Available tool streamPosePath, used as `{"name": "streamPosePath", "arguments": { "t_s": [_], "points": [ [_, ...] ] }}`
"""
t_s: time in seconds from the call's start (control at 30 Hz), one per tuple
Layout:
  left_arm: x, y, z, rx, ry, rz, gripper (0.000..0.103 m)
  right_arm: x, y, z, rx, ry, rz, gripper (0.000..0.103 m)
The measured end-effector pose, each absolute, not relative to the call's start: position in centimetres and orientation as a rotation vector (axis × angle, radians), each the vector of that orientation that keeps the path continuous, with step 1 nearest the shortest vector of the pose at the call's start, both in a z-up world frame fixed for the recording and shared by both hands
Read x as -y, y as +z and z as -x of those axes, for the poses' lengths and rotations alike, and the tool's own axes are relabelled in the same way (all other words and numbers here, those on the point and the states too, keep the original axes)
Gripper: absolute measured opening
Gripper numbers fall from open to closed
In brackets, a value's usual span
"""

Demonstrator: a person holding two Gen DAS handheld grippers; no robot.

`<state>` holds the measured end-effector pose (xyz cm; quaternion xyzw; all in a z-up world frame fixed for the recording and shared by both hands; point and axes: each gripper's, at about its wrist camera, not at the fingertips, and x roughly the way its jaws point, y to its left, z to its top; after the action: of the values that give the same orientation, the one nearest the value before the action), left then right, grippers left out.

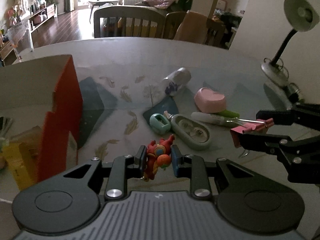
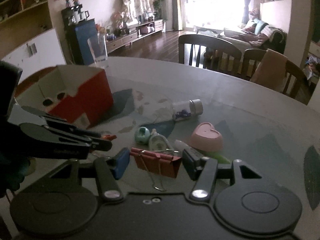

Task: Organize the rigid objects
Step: 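Carry the keychain toy with left tool while right tool carries the binder clip into the box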

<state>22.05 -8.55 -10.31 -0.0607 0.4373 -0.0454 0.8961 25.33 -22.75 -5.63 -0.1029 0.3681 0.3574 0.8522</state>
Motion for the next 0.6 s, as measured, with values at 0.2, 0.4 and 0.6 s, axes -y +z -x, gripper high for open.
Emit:
{"name": "streamPosePath", "arguments": {
  "t_s": [0.2,0.4,0.6],
  "points": [
    [7.3,-8.0,-20.5,-0.890,-0.111,0.135,0.025,21.8,-3.7,-23.1,-0.773,0.729,0.194,0.057],
    [5.7,-5.2,-19.3,-0.875,-0.120,0.124,0.025,19.9,-1.2,-21.2,-0.752,0.719,0.179,0.057],
    [3.4,-2.6,-18.1,-0.846,-0.130,0.096,0.025,16.8,1.2,-19.5,-0.718,0.719,0.197,0.057]
  ]
}}
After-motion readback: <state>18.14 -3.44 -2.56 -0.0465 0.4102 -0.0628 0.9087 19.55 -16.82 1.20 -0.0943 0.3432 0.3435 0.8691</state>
